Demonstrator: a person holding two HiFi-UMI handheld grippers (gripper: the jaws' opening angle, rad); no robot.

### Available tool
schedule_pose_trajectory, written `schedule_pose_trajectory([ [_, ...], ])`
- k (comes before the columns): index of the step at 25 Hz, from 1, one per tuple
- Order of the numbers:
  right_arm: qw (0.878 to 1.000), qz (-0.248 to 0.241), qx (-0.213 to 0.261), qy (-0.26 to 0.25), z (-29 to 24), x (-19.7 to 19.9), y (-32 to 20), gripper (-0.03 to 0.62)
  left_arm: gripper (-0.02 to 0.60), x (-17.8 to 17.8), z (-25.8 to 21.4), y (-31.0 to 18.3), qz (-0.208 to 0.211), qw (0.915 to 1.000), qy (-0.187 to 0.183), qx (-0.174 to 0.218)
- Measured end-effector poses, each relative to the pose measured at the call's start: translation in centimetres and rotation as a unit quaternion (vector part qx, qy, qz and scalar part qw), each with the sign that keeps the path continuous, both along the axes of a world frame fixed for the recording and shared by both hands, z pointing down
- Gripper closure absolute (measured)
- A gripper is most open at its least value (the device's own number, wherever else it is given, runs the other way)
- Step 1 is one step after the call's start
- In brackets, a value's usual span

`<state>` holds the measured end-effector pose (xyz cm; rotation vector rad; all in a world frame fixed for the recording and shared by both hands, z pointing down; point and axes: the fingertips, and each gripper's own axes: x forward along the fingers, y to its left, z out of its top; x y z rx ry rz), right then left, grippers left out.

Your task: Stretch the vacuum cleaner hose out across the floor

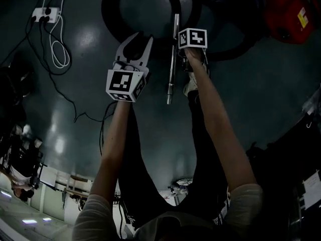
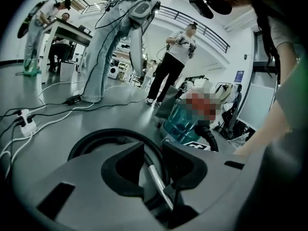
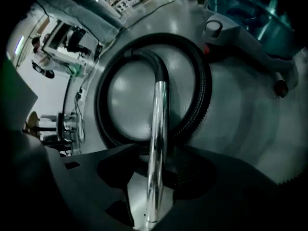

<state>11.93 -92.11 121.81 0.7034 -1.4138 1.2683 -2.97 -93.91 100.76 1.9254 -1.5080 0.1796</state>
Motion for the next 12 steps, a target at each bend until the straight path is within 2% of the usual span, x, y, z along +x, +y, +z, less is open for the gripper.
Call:
schedule_pose_trajectory([
  [3, 0.997, -0.038, -0.034, 0.052, 3.0, 0.2, 3.7, 0.362, 0.466, -2.7, 1.9, 3.2, 0.002, 0.9993, -0.01, -0.035],
  [6, 0.992, -0.009, -0.089, 0.09, 5.6, 1.2, 7.5, 0.361, 0.466, -3.8, 3.8, 6.0, -0.001, 0.9979, -0.015, -0.063],
  [7, 0.988, -0.018, -0.108, 0.109, 6.2, 1.9, 8.5, 0.362, 0.468, -3.7, 4.3, 6.6, 0.003, 0.9974, -0.015, -0.07],
  [10, 0.977, -0.124, -0.12, 0.122, 6.8, 1.6, 9.8, 0.373, 0.466, -3.9, 4.3, 7.1, 0.024, 0.9964, -0.024, -0.078],
  [12, 0.979, -0.14, -0.106, 0.105, 6.3, 0.6, 9.1, 0.409, 0.466, -4.3, 3.6, 6.2, 0.03, 0.9965, -0.028, -0.072],
])
